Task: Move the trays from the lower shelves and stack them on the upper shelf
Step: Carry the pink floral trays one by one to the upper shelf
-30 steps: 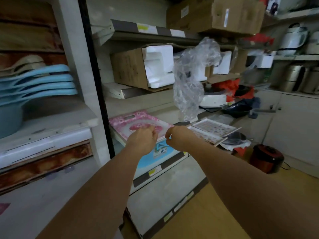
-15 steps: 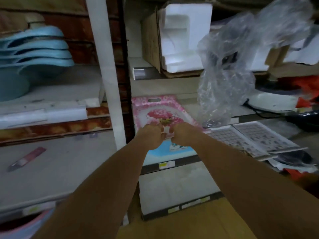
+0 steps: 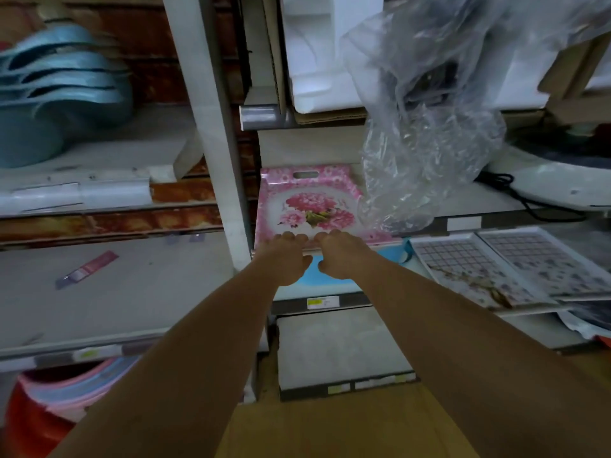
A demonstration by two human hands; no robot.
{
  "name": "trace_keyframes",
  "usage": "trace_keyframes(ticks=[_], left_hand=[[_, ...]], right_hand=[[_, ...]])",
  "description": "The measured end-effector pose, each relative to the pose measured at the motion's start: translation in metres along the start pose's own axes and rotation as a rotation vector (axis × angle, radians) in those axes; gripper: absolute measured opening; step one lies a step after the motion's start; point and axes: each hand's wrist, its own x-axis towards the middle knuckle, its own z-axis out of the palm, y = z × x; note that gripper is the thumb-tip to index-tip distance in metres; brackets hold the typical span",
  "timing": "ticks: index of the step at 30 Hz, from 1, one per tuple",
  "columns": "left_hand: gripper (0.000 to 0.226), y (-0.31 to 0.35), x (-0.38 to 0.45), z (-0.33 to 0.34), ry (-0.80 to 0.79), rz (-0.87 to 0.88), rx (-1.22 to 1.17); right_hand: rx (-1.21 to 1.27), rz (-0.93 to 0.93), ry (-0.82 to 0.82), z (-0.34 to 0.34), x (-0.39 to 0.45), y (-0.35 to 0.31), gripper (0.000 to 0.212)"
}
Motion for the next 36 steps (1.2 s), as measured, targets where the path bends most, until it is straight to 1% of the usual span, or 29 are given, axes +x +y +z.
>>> trace_keyframes(ticks=[4, 7, 9, 11, 14, 18, 21, 24, 28, 31, 33, 36], left_hand=[[0.053, -0.002, 0.012, 0.009, 0.015, -0.01, 0.038], [0.052, -0.004, 0.017, 0.017, -0.034, -0.064, 0.065], [0.048, -0.005, 0.02, 0.02, -0.04, -0.092, 0.125], [0.042, -0.006, 0.023, 0.022, -0.005, -0.11, 0.168], [0.039, -0.011, 0.025, 0.017, 0.012, -0.107, 0.09], [0.035, -0.018, 0.028, 0.002, -0.038, -0.047, -0.088], [0.032, -0.019, 0.029, -0.006, -0.079, 0.001, -0.146], [0.036, -0.018, 0.024, -0.021, -0.11, 0.004, -0.078], [0.035, -0.016, 0.015, -0.046, -0.058, 0.043, -0.022], [0.034, -0.014, 0.01, -0.066, -0.017, 0.073, 0.008], [0.038, -0.013, 0.008, -0.079, -0.017, 0.088, 0.021], [0.05, -0.014, 0.006, -0.09, 0.042, 0.068, 0.149]], right_hand=[[-0.003, 0.004, -0.021, 0.006, 0.007, 0.003, 0.05], [-0.03, 0.013, -0.036, 0.011, 0.013, 0.004, 0.051], [-0.046, 0.019, -0.034, 0.013, 0.015, 0.004, 0.05], [-0.069, 0.025, -0.04, 0.014, 0.017, 0.003, 0.05], [-0.095, 0.03, -0.055, 0.012, 0.021, 0.003, 0.047], [-0.073, 0.049, -0.081, 0.0, 0.025, 0.002, 0.037], [-0.049, 0.048, -0.084, -0.013, 0.027, -0.001, 0.027], [-0.066, 0.022, -0.054, -0.024, 0.027, -0.006, 0.024], [-0.154, 0.013, 0.019, -0.039, 0.023, -0.014, 0.026], [-0.16, 0.023, 0.067, -0.056, 0.02, -0.018, 0.028], [-0.155, 0.051, 0.074, -0.07, 0.017, -0.021, 0.029], [-0.148, 0.078, 0.039, -0.088, 0.011, -0.026, 0.033]])
